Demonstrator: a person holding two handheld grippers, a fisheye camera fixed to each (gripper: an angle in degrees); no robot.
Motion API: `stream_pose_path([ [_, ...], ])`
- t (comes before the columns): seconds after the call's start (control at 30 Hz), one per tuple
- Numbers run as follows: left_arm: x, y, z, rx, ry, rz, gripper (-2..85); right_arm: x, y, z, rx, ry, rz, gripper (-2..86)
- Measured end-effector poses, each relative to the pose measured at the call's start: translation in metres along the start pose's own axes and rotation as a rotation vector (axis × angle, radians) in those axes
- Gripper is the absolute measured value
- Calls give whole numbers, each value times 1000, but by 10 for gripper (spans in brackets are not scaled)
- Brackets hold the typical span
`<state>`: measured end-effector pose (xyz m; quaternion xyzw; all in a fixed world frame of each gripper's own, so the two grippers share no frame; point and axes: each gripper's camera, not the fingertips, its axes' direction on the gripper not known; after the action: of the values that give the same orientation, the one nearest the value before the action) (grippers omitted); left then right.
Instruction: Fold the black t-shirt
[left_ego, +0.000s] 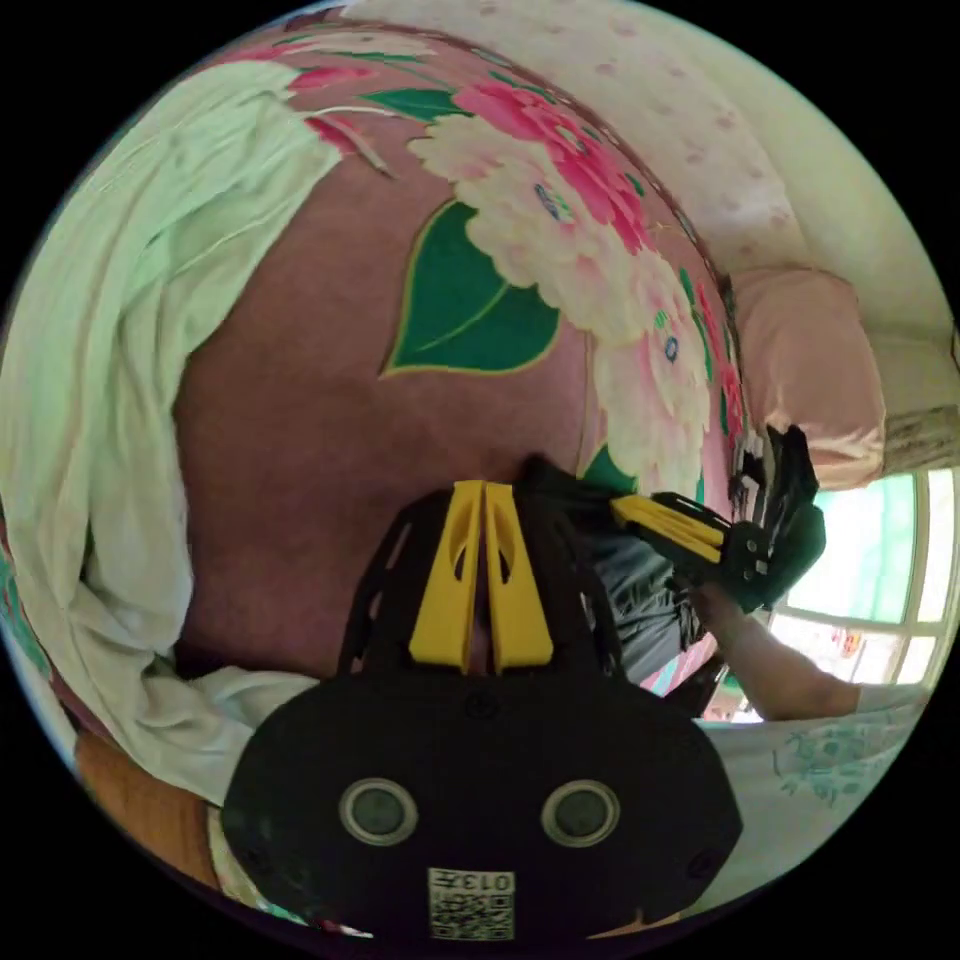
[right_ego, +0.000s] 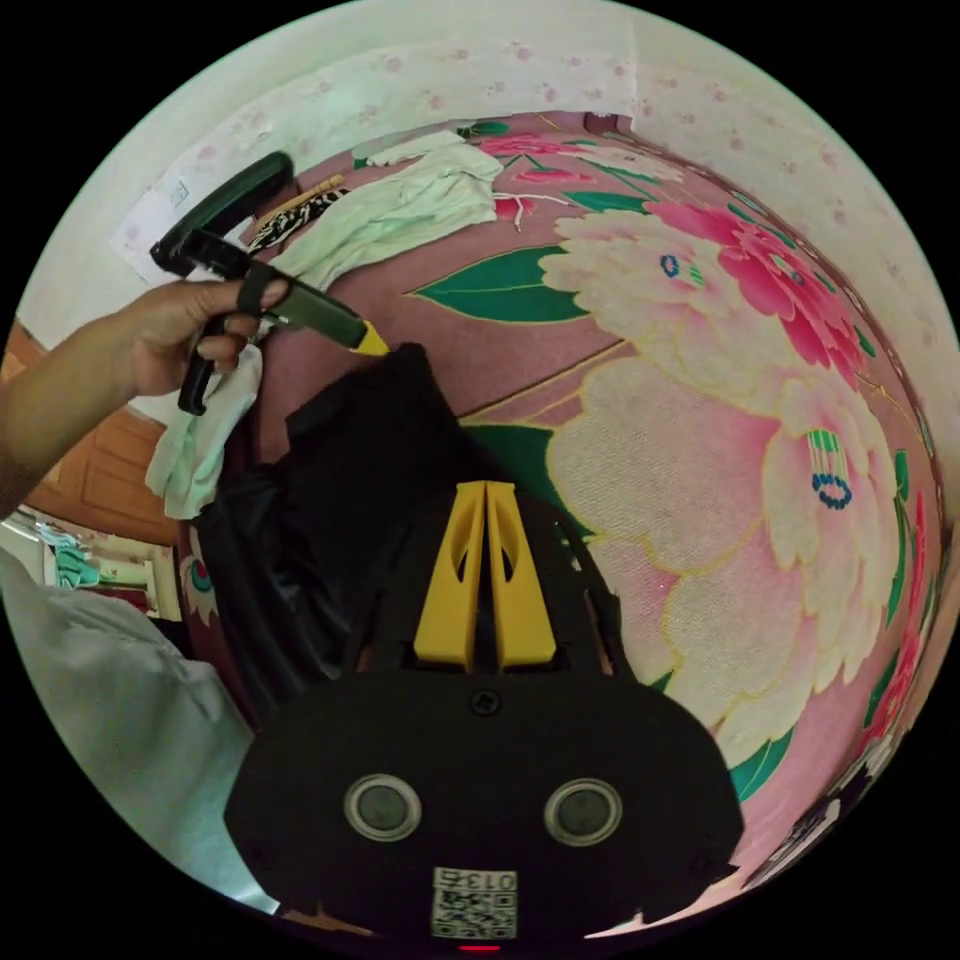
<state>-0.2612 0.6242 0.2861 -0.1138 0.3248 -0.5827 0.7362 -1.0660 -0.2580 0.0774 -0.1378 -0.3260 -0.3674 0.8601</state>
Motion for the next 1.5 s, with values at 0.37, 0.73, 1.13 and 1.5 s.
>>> stream_pose_path([
  [0.37, 154, 80, 41, -78, -182, 685, 59, 16, 145, -70, 41, 169, 169, -2],
  [0.73, 255, 111, 38, 3, -295, 759, 5, 44, 327, -133, -22, 433, 610, 0],
  [1.13, 480, 166, 154, -226, -184, 1256, 32, 108, 594, -208, 43, 415, 1173, 70],
  [1.5, 636, 198, 229, -284, -279, 1256, 79, 193, 644, -161, -17, 262, 956, 28],
])
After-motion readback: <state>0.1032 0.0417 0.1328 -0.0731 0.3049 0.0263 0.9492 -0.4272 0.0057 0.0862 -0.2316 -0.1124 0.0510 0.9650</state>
